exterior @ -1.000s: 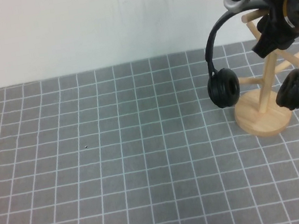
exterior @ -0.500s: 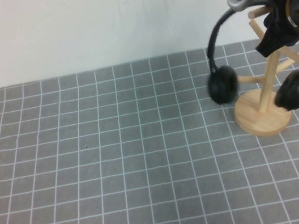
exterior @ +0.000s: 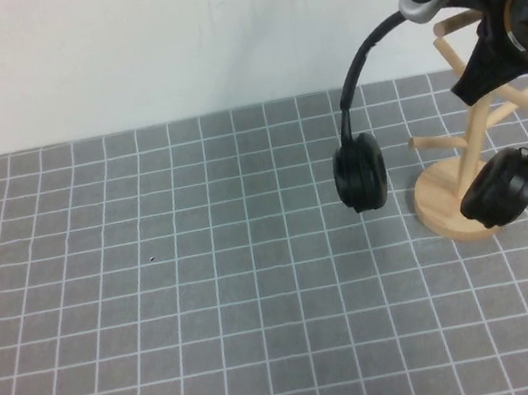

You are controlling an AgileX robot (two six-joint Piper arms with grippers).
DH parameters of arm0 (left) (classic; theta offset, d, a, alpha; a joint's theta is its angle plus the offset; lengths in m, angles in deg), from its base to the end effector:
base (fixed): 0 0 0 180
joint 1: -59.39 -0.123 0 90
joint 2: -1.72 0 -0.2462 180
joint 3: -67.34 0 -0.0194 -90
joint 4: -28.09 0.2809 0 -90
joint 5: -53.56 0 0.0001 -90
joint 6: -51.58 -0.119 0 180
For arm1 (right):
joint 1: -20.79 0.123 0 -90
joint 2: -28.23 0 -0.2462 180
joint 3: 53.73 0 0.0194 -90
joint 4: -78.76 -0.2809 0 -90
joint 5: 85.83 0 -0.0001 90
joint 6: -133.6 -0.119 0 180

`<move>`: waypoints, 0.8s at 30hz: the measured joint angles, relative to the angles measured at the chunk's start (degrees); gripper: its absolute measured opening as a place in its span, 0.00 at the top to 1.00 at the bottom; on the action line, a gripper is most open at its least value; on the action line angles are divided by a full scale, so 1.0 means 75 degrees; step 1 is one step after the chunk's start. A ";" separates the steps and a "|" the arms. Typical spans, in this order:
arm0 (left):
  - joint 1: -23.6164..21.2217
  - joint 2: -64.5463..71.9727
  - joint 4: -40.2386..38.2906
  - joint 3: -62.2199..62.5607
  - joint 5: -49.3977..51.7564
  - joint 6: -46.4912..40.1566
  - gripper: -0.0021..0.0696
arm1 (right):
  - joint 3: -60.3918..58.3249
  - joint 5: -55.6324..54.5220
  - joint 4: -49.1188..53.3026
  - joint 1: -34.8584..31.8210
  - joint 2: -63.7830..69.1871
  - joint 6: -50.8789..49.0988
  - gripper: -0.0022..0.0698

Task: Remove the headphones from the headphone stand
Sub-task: Pick up the headphones from the headphone stand, then place the headphones on the table

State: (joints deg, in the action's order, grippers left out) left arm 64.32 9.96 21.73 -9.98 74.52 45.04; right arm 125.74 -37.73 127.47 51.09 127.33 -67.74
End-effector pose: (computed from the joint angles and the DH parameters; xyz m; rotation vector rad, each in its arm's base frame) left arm 0.1480 -0.0175 0.1657 0.1171 1.8541 -0.0893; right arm 0.3683 0.1381 0.2673 -0.6280 2.1822 -0.5695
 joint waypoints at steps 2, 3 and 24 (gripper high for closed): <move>0.0000 0.0000 0.0000 0.0000 0.0000 0.0000 0.98 | 0.0000 0.0167 0.0001 0.0135 -0.0186 0.0000 0.90; 0.0000 0.0000 0.0000 0.0000 0.0000 0.0000 0.98 | 0.0000 0.0307 -0.0001 0.0192 -0.0289 0.0000 0.90; 0.0000 0.0000 0.0000 0.0000 0.0000 0.0000 0.98 | 0.0018 0.1913 -0.2694 0.2664 -0.1374 -0.0556 0.90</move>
State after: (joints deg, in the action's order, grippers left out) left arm 64.32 9.96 21.73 -9.98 74.52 45.04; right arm 125.88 -23.39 107.27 71.07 117.03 -71.91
